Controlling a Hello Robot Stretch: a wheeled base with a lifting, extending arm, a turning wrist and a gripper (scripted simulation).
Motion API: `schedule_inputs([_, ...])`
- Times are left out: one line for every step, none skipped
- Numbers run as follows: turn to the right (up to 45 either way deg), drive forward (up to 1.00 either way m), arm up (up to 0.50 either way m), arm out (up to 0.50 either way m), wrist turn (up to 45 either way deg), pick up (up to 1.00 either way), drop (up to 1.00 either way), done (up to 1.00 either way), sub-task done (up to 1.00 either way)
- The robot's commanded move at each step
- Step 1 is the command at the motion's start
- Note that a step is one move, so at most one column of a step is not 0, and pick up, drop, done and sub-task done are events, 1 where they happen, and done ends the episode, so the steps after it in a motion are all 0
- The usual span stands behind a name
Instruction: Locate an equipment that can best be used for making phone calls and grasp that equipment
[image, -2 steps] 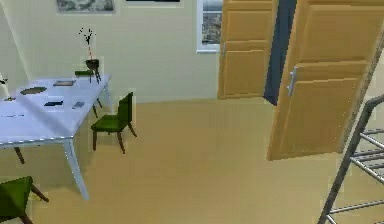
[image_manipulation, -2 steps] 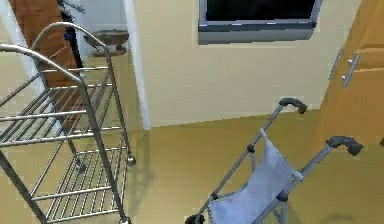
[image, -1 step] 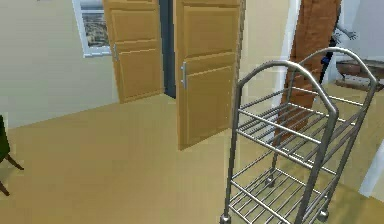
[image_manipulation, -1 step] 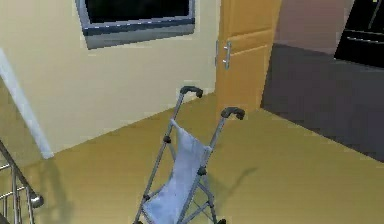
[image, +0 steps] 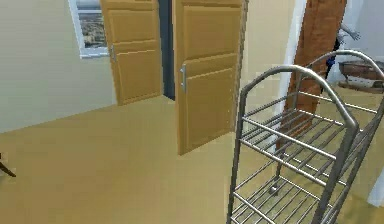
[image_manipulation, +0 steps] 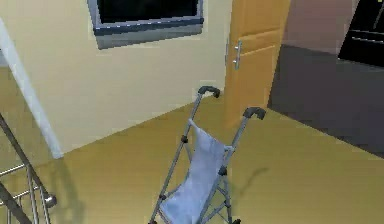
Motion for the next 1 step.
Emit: schedule_inputs([-42.0, 0.0, 0.0, 0.0, 0.0, 0.0, 0.0, 0.0, 0.0])
